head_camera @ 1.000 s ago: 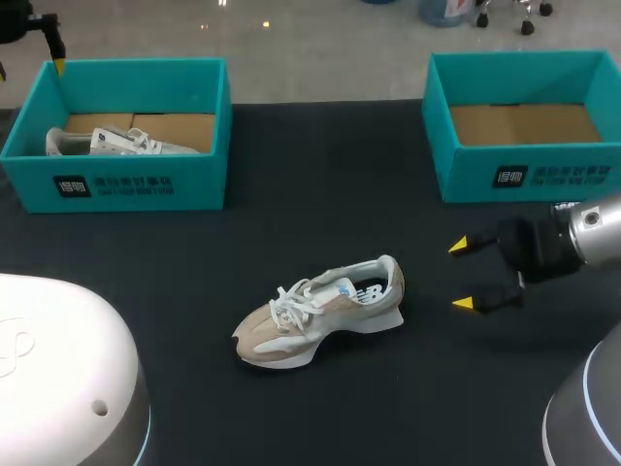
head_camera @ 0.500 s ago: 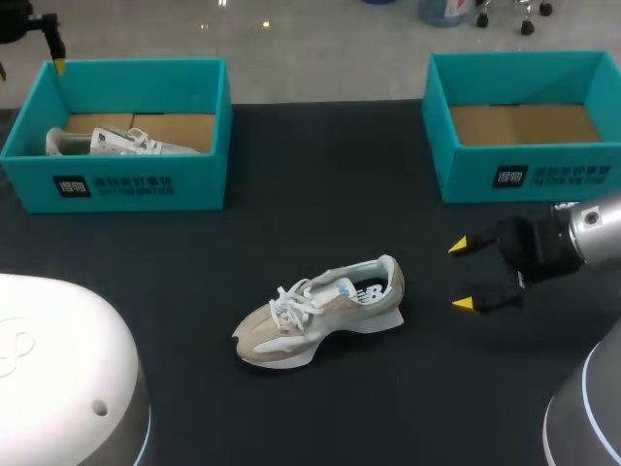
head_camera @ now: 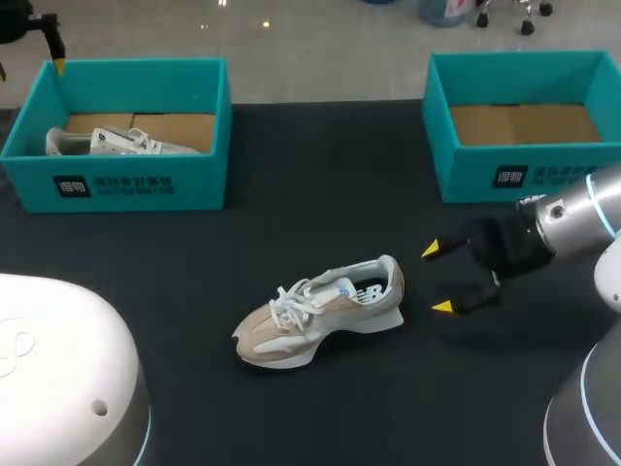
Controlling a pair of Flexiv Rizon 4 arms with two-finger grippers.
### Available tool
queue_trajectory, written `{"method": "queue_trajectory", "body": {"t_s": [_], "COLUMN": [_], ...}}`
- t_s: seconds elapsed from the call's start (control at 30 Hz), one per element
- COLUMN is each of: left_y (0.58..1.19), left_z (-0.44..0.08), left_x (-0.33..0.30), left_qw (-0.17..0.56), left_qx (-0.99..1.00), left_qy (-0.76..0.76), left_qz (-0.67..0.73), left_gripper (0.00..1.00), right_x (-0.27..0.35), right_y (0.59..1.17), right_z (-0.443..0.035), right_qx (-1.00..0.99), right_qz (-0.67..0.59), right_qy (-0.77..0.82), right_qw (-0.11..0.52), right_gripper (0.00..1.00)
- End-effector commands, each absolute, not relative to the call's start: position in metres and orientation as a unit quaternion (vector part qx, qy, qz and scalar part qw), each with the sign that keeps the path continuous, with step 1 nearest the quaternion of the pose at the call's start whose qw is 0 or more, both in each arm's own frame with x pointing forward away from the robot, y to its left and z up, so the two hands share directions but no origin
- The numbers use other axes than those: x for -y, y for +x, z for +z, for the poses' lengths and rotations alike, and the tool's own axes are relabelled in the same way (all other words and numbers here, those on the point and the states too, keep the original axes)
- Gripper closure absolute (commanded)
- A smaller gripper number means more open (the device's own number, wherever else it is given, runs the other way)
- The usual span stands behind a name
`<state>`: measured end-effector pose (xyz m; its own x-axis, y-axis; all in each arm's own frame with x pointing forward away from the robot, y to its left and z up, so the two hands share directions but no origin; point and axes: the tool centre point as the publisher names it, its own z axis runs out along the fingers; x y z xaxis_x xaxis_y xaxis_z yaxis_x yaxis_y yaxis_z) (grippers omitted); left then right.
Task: Take the shoe out of the shoebox, open the shoe tongue, remove and reinsert the insole, then place the shoe into the shoebox
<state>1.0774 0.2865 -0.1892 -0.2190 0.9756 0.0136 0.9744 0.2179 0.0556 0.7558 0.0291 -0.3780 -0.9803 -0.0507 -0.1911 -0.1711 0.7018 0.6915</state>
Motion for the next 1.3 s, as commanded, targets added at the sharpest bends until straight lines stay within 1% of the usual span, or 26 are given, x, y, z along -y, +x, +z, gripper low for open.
{"method": "queue_trajectory", "body": {"t_s": [0.03, 0.5, 0.67, 1.3], "left_y": [1.076, 1.076, 1.076, 1.076], "left_z": [-0.189, -0.189, -0.189, -0.189], "left_x": [-0.286, -0.286, -0.286, -0.286], "left_qw": [0.012, 0.012, 0.012, 0.012], "left_qx": [-0.780, -0.780, -0.780, -0.780], "left_qy": [0.625, 0.625, 0.625, 0.625], "left_qz": [0.027, 0.027, 0.027, 0.027], "left_gripper": [0.00, 0.00, 0.00, 0.00], "right_x": [-0.039, -0.058, -0.069, -0.096], "right_y": [0.768, 0.781, 0.778, 0.766], "right_z": [-0.386, -0.393, -0.397, -0.412], "right_qx": [-0.921, -0.923, -0.925, -0.917], "right_qz": [0.377, 0.372, 0.371, 0.389], "right_qy": [-0.065, -0.085, -0.085, -0.089], "right_qw": [0.069, 0.037, 0.010, -0.011], "right_gripper": [0.00, 0.00, 0.00, 0.00]}}
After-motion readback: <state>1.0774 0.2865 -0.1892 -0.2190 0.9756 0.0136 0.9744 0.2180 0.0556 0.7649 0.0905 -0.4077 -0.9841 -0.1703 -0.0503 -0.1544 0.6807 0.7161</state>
